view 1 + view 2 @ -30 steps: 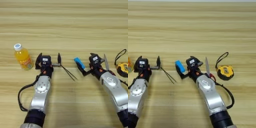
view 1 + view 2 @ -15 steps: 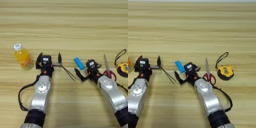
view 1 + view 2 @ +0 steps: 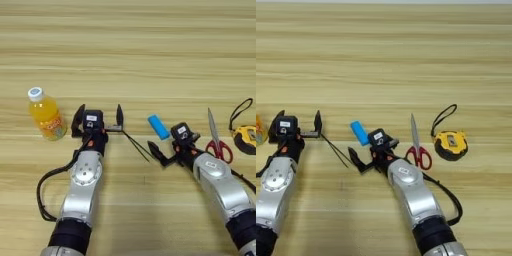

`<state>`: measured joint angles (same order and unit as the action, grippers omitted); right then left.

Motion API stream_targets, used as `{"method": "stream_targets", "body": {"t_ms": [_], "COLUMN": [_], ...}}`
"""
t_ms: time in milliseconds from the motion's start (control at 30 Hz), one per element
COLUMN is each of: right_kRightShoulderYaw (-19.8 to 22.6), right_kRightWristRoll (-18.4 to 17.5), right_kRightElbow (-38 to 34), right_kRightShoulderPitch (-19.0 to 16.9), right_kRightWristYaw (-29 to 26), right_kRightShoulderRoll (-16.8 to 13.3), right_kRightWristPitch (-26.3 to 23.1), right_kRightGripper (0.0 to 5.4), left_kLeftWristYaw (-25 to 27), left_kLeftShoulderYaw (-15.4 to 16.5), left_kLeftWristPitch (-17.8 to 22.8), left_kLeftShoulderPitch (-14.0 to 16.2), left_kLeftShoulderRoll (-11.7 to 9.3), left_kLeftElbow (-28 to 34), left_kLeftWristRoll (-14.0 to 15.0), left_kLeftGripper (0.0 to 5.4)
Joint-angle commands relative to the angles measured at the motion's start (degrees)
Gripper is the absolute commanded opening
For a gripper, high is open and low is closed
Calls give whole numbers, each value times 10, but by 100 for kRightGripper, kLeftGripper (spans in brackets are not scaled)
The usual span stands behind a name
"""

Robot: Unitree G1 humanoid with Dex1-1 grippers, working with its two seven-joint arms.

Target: Move the objects on the table

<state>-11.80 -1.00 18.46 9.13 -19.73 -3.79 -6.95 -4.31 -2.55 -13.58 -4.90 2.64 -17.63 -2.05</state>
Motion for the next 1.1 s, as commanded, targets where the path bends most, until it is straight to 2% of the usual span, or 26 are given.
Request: {"method": "stream_targets", "body": {"t_ms": [33,433,667,1100], "right_kRightShoulderYaw": [-5,-10,-5,9], "right_kRightWristRoll": [15,26,24,20], "right_kRightElbow": [9,19,45,70], "right_kRightShoulderPitch": [5,3,22,35], "right_kRightWristYaw": [5,7,12,17], "right_kRightShoulderRoll": [-2,-1,0,3], "right_kRightWristPitch": [-4,-8,-3,0], "right_kRightGripper": [512,380,298,156], "left_kLeftWristYaw": [-2,-3,-2,-1], "left_kLeftShoulderYaw": [-3,-3,-3,-3], "left_kLeftWristPitch": [10,12,12,12], "left_kLeftShoulderPitch": [4,6,5,7], "left_kLeftShoulderRoll": [6,7,6,6], "left_kLeftElbow": [9,14,13,17], "left_kLeftWristRoll": [-4,-4,-4,-4], "left_kLeftGripper": [540,540,540,540]}}
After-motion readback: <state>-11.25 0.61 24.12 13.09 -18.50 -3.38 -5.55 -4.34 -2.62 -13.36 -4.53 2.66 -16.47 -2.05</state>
